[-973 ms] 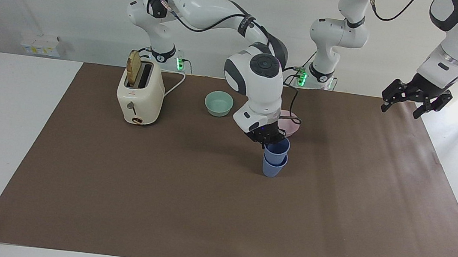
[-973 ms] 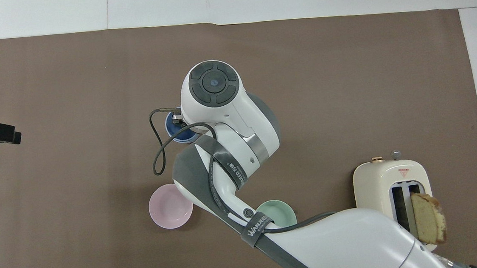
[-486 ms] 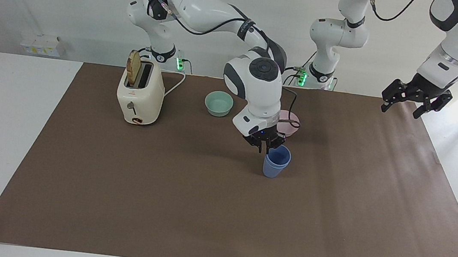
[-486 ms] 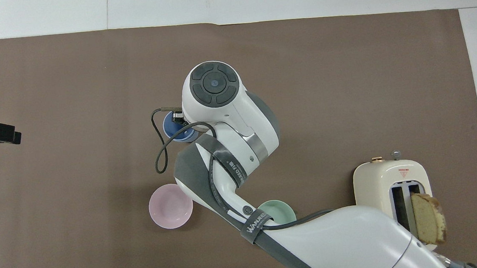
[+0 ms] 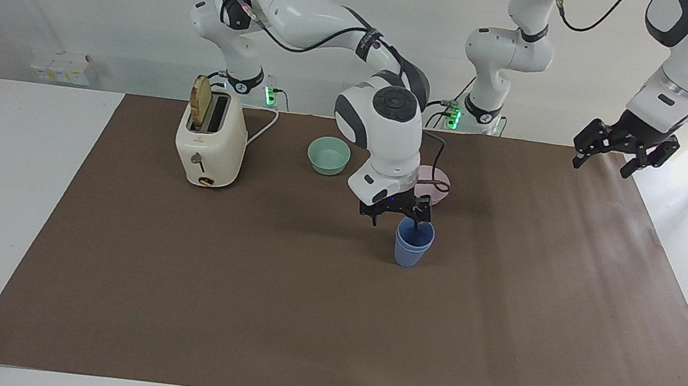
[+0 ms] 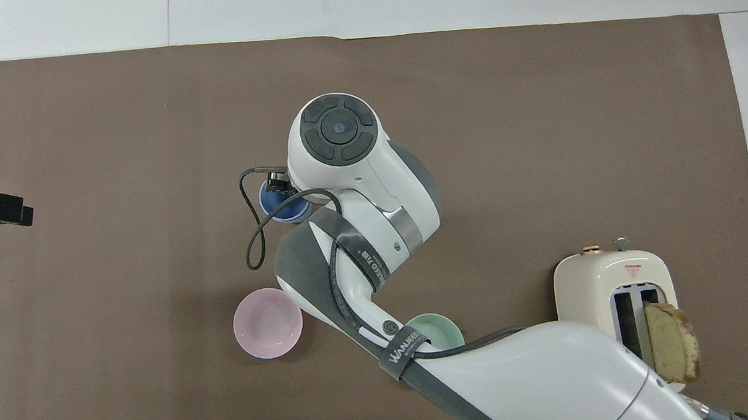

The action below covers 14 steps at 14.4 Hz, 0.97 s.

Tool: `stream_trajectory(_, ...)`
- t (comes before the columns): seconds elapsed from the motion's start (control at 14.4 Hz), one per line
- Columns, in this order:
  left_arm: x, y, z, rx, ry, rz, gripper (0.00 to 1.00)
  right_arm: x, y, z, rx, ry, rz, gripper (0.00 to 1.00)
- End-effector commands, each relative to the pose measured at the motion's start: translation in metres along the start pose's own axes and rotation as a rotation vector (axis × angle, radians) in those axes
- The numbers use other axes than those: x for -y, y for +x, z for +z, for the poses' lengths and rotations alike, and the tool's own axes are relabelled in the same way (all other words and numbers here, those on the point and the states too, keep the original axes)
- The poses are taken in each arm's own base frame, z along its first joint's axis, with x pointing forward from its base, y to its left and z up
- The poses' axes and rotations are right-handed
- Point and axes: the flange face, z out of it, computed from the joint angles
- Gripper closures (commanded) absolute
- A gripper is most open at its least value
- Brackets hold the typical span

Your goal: Stack blue cups with both arms

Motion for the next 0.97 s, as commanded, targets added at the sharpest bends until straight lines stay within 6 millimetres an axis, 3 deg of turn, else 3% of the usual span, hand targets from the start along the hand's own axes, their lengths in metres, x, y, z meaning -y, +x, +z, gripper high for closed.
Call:
stream_trajectory(0.0, 0.003, -0.005, -0.006, 0.002, 0.017, 0.007, 0.0, -0.027, 0.014, -0.055, -0.033, -0.025, 0.007, 0.0)
stream_trajectory(0.21, 0.003, -0.005, -0.006, 0.002, 0.015, 0.007, 0.0, -0.073, 0.028, -0.116, -0.032, -0.057, -0.013, 0.0)
stream_trajectory(0.56, 0.003, -0.005, -0.006, 0.002, 0.017, 0.007, 0.0, -0.143, 0.044, -0.169, 0.012, -0.113, -0.09, 0.0)
stream_trajectory(0.76, 0.003, -0.005, -0.006, 0.002, 0.017, 0.007, 0.0, -0.206, 0.06, -0.202, 0.043, -0.134, -0.118, 0.0)
stream_trajectory(0.9, 0.003, -0.005, -0.006, 0.002, 0.017, 0.007, 0.0, -0.235, 0.065, -0.217, 0.058, -0.143, -0.108, 0.0)
